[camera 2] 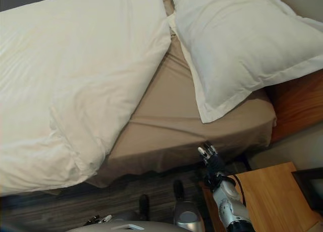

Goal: Making the bed.

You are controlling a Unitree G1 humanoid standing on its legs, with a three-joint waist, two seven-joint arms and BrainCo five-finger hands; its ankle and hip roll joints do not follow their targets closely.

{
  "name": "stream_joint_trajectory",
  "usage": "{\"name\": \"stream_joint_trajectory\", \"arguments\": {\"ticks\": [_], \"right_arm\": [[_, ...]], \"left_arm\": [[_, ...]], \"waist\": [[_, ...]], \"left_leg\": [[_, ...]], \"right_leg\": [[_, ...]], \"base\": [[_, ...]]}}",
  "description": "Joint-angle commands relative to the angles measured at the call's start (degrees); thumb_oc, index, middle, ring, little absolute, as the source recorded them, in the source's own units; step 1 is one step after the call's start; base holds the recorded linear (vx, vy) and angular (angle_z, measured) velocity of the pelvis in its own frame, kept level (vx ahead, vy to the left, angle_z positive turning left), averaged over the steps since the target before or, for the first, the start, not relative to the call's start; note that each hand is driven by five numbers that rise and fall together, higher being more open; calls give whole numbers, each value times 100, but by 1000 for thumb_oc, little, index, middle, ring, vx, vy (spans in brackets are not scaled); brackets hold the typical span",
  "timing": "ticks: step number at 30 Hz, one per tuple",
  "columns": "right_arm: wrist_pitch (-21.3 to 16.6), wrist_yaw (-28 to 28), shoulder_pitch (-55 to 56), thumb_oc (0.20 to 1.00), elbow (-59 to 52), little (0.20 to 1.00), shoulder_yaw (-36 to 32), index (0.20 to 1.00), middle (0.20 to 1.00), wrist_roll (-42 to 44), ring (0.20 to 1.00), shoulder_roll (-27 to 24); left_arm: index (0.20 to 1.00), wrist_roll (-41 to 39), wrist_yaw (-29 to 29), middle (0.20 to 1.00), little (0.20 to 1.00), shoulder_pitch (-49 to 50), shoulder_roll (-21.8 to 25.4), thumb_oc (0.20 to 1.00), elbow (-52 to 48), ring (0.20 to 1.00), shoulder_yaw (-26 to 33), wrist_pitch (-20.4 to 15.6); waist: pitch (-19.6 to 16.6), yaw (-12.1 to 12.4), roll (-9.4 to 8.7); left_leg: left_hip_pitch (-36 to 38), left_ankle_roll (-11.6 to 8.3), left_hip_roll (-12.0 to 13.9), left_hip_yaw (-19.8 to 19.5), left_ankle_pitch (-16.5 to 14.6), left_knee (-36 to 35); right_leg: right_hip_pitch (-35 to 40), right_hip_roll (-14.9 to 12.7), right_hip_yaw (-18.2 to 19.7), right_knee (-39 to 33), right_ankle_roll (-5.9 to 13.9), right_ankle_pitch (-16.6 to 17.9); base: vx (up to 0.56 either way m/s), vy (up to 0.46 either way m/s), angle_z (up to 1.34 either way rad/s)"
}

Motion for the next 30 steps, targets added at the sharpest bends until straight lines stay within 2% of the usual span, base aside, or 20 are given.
{"name": "stream_joint_trajectory", "arguments": {"ticks": [1,3,4,5,7,9,12,13,14,15,16,19,22,23,24,25,26,27,28,30], "right_arm": [[-341,54,15,1000,-265,1000,66,1000,1000,224,1000,-88],[-341,66,-31,1000,-293,1000,92,1000,1000,202,1000,-129],[-341,98,-207,1000,-236,1000,69,1000,1000,93,1000,-282],[-284,148,-306,1000,-184,1000,39,1000,1000,26,1000,-383],[-229,156,-367,1000,-93,1000,70,1000,1000,-37,1000,-402],[-31,226,-547,1000,72,1000,129,1000,1000,-59,1000,-517],[127,381,-743,1000,222,1000,344,1000,1000,-7,1000,-518],[126,382,-749,1000,225,1000,344,1000,1000,-5,1000,-526],[174,441,-795,1000,307,1000,412,1000,1000,-32,1000,-538],[247,544,-917,1000,433,1000,565,1000,1000,-142,1000,-531],[246,545,-925,1000,436,1000,568,1000,1000,-143,1000,-539],[305,572,-1060,1000,431,1000,678,1000,1000,-143,1000,-443],[305,572,-1060,1000,432,1000,678,1000,1000,-143,1000,-443],[380,462,-1099,1000,326,1000,455,1000,1000,-191,1000,-404],[382,459,-1108,1000,324,1000,465,1000,1000,-192,1000,-396],[416,353,-1047,1000,443,1000,245,1000,1000,-147,1000,-293],[415,353,-1052,1000,445,1000,247,1000,1000,-148,1000,-289],[430,284,-1018,1000,447,1000,261,1000,1000,-92,1000,-208],[398,273,-885,1000,406,1000,406,1000,1000,-37,1000,-146],[366,293,-756,1000,296,1000,471,1000,1000,-22,1000,-134]], "left_arm": [[1000,284,-60,1000,1000,61,547,1000,-815,1000,-224,-243],[1000,46,-289,1000,1000,107,713,1000,-1385,1000,-314,-269],[1000,236,-791,1000,1000,454,1439,1000,-2539,1000,-534,-338],[1000,90,-1017,1000,1000,691,1670,1000,-2793,1000,-406,-277],[1000,-202,-1115,1000,1000,901,1787,1000,-2930,1000,-233,-202],[1000,-398,-1407,1000,1000,1181,1889,1000,-2359,1000,-94,38],[1000,-695,-1996,1000,1000,1243,1643,1000,-1224,1000,-291,373],[1000,-688,-1998,1000,1000,1223,1626,1000,-1190,1000,-296,352],[1000,-253,-2121,1000,1000,1190,1512,1000,-623,1000,-361,332],[1000,928,-1988,1000,1000,1101,1147,1000,499,1000,-475,300],[1000,942,-1973,1000,1000,1082,1121,1000,535,1000,-474,280],[1000,2015,-1737,1000,1000,960,399,1000,1951,1000,-360,563],[1000,2015,-1736,1000,1000,959,399,1000,1951,1000,-360,563],[1000,976,-1618,1000,1000,1293,262,1000,2535,1000,1197,881],[1000,975,-1615,1000,1000,1288,261,1000,2542,1000,1211,878],[1000,-2324,-652,1000,1000,1053,955,1000,2429,1000,3579,601],[1000,-2326,-651,1000,1000,1051,957,1000,2430,1000,3582,601],[1000,-3539,-19,1000,1000,974,1244,1000,2486,1000,4588,314],[1000,-4705,1163,1000,1000,843,1810,1000,2205,1000,5908,-472],[1000,-4797,1367,1000,1000,762,1906,1000,1527,1000,5934,-634]], "waist": [[-75,134,-414],[-43,149,-402],[23,212,-347],[31,231,-317],[20,237,-322],[1,179,-272],[-18,123,-203],[-14,119,-195],[-21,101,-165],[-27,104,-126],[-28,98,-118],[-84,148,-54],[-83,147,-53],[-114,436,56],[-113,404,48],[-84,619,175],[-89,609,171],[-118,666,195],[-188,760,196],[-232,781,161]], "left_leg": [[-204,-91,-248,-480,482,25],[-217,-92,-241,-473,487,25],[-228,-96,-202,-349,485,25],[-225,-97,-189,-292,484,25],[-225,-104,-175,-234,481,25],[-220,-111,-155,-145,487,25],[-195,-128,-143,-89,500,25],[-194,-128,-143,-90,497,25],[-188,-136,-143,-95,498,25],[-197,-145,-141,-102,496,25],[-205,-145,-141,-103,497,25],[-260,-163,-160,-184,520,25],[-260,-163,-160,-185,520,25],[-300,-201,-198,-385,588,25],[-311,-202,-204,-409,600,25],[-378,-256,-280,-728,698,25],[-392,-256,-283,-737,707,25],[-393,-277,-300,-825,706,25],[-378,-321,-294,-900,725,25],[-356,-343,-288,-942,689,25]], "right_leg": [[357,-290,-107,409,295,-492],[343,-294,-158,411,308,-478],[234,-270,-179,486,346,-434],[209,-260,-175,511,361,-414],[187,-252,-148,533,370,-403],[149,-240,-149,556,384,-411],[159,-246,-131,565,375,-440],[160,-246,-132,567,375,-444],[167,-248,-124,556,369,-453],[166,-250,-117,554,343,-484],[158,-249,-118,555,343,-484],[170,-269,-155,510,289,-506],[171,-269,-156,510,289,-506],[271,-323,-359,456,238,-535],[273,-329,-382,449,238,-531],[403,-372,-660,376,233,-559],[394,-375,-669,372,234,-551],[443,-387,-739,351,227,-573],[529,-407,-871,355,215,-581],[598,-404,-939,337,213,-634]], "base": [[-37,-11,6],[-64,-4,8],[-77,12,5],[-87,13,-12],[-26,10,-37],[-8,31,-23],[13,22,-15],[4,16,-15],[6,8,-7],[0,0,0],[-7,-4,6],[-1,-12,6],[-2,-26,16],[-11,-68,4],[-56,-110,-17],[-51,-42,5],[-42,-61,87],[26,-54,135],[66,-81,124],[51,-46,42]]}}
